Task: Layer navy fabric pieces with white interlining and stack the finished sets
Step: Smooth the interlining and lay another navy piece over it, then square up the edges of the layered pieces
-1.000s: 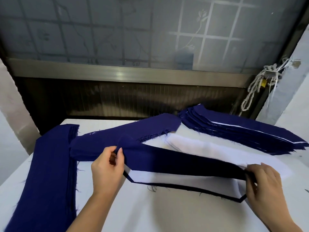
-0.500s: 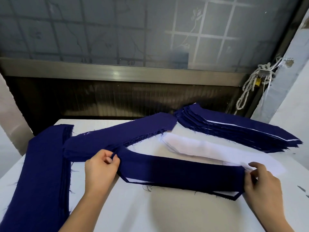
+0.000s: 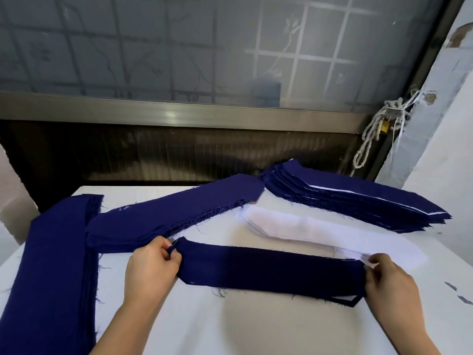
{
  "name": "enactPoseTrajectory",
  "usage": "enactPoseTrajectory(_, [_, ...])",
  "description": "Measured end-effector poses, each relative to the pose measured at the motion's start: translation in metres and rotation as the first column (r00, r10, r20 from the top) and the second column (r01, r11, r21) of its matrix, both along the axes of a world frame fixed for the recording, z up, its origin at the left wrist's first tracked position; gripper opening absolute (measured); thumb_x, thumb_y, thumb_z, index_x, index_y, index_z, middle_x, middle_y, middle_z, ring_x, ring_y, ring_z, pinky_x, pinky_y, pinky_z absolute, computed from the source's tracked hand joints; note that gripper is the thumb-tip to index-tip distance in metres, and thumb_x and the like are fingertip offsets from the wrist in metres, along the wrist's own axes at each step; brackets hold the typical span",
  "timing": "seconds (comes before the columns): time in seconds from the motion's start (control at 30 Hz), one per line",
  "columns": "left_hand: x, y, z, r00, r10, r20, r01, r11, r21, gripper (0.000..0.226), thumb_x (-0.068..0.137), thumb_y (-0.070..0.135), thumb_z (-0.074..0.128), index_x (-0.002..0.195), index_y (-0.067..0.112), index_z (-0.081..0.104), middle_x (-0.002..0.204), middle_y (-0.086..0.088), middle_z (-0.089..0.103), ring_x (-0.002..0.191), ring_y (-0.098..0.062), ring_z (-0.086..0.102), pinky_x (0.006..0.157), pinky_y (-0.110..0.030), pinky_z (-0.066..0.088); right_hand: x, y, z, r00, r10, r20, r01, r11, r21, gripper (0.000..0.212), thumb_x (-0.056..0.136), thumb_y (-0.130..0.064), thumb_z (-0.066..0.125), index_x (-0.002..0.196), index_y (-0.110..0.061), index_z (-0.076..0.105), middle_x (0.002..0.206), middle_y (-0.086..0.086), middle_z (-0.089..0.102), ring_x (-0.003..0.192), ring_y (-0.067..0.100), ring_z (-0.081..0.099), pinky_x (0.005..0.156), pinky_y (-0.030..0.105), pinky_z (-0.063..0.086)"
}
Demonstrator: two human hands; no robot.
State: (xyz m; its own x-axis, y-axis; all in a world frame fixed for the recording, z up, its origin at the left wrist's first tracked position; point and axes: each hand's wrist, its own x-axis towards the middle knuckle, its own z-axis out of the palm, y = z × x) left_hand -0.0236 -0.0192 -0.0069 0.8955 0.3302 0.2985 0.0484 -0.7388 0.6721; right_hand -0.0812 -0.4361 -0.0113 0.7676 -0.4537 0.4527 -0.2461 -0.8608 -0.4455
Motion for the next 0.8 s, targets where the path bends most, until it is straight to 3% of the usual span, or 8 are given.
enactPoseTrajectory(0.17, [-0.001, 0.0, 0.0, 1.0, 0.006, -0.007, -0.006, 1.0, 0.02, 0.025, 0.083, 0.016, 0.068, 0.068, 0.029, 0.053, 0.049, 0.016, 0.057, 0.049, -0.007, 0.054, 0.047, -0.023, 0.034, -0.002, 0.0, 0.006, 0.999, -0.028, 0.037, 0.027, 0.999, 0.036, 0.005, 0.091, -0.015, 0.057, 0.095, -0.012, 0.057, 0.083, 0.011, 0.07, 0.07, 0.038, 0.058, 0.061, 0.038, 0.044])
enactPoseTrajectory(0.3, [-0.001, -0.001, -0.001, 1.0, -0.01, -0.016, 0.012, 0.995, 0.101, 0.024, 0.083, 0.019, 0.069, 0.07, 0.031, 0.052, 0.048, 0.012, 0.053, 0.05, -0.006, 0.052, 0.046, -0.023, 0.031, -0.002, 0.005, 0.012, 0.999, 0.046, -0.005, -0.045, 0.994, 0.103, 0.015, 0.088, -0.022, 0.064, 0.101, -0.017, 0.059, 0.079, 0.004, 0.069, 0.077, 0.036, 0.062, 0.072, 0.043, 0.049])
enactPoseTrajectory(0.37, [-0.001, -0.001, -0.002, 1.0, -0.02, -0.021, 0.023, 0.993, 0.118, 0.024, 0.083, 0.02, 0.069, 0.071, 0.032, 0.052, 0.05, 0.013, 0.054, 0.05, -0.005, 0.051, 0.046, -0.023, 0.031, -0.004, 0.006, 0.013, 0.988, 0.156, -0.005, -0.152, 0.966, 0.211, 0.027, 0.084, -0.012, 0.065, 0.105, -0.026, 0.057, 0.083, 0.0, 0.068, 0.078, 0.028, 0.062, 0.073, 0.044, 0.05])
enactPoseTrajectory(0.43, [-0.001, -0.001, -0.002, 1.0, -0.019, -0.024, 0.022, 0.993, 0.114, 0.024, 0.083, 0.02, 0.069, 0.072, 0.032, 0.051, 0.05, 0.013, 0.055, 0.051, -0.005, 0.052, 0.046, -0.023, 0.031, -0.006, 0.005, 0.013, 0.971, 0.241, -0.006, -0.231, 0.938, 0.259, 0.045, 0.08, 0.0, 0.062, 0.108, -0.035, 0.052, 0.077, -0.005, 0.066, 0.071, 0.017, 0.061, 0.065, 0.042, 0.049])
enactPoseTrajectory(0.53, [-0.001, 0.0, -0.001, 0.999, -0.016, -0.029, 0.019, 0.994, 0.104, 0.024, 0.084, 0.019, 0.069, 0.072, 0.031, 0.052, 0.05, 0.013, 0.055, 0.051, -0.006, 0.052, 0.046, -0.023, 0.032, -0.006, 0.006, 0.012, 0.971, 0.238, 0.028, -0.234, 0.921, 0.311, 0.059, 0.081, 0.006, 0.056, 0.115, -0.04, 0.044, 0.085, -0.011, 0.063, 0.074, 0.009, 0.06, 0.063, 0.031, 0.046])
enactPoseTrajectory(0.7, [-0.002, -0.001, -0.002, 0.999, -0.009, -0.032, 0.011, 0.998, 0.061, 0.024, 0.084, 0.017, 0.068, 0.07, 0.029, 0.053, 0.048, 0.01, 0.054, 0.05, -0.009, 0.054, 0.047, -0.025, 0.034, -0.004, 0.003, 0.008, 0.98, 0.181, 0.087, -0.2, 0.926, 0.32, 0.053, 0.087, 0.002, 0.056, 0.122, -0.035, 0.044, 0.101, -0.004, 0.058, 0.086, 0.021, 0.062, 0.075, 0.041, 0.048])
enactPoseTrajectory(0.8, [-0.001, -0.001, 0.0, 0.999, -0.01, -0.03, 0.011, 0.999, 0.03, 0.023, 0.084, 0.016, 0.067, 0.07, 0.029, 0.053, 0.049, 0.01, 0.056, 0.052, -0.01, 0.055, 0.048, -0.025, 0.035, -0.003, 0.001, 0.005, 0.978, 0.17, 0.118, -0.197, 0.94, 0.277, 0.046, 0.088, 0.001, 0.058, 0.123, -0.028, 0.048, 0.106, 0.0, 0.057, 0.086, 0.02, 0.06, 0.078, 0.037, 0.045])
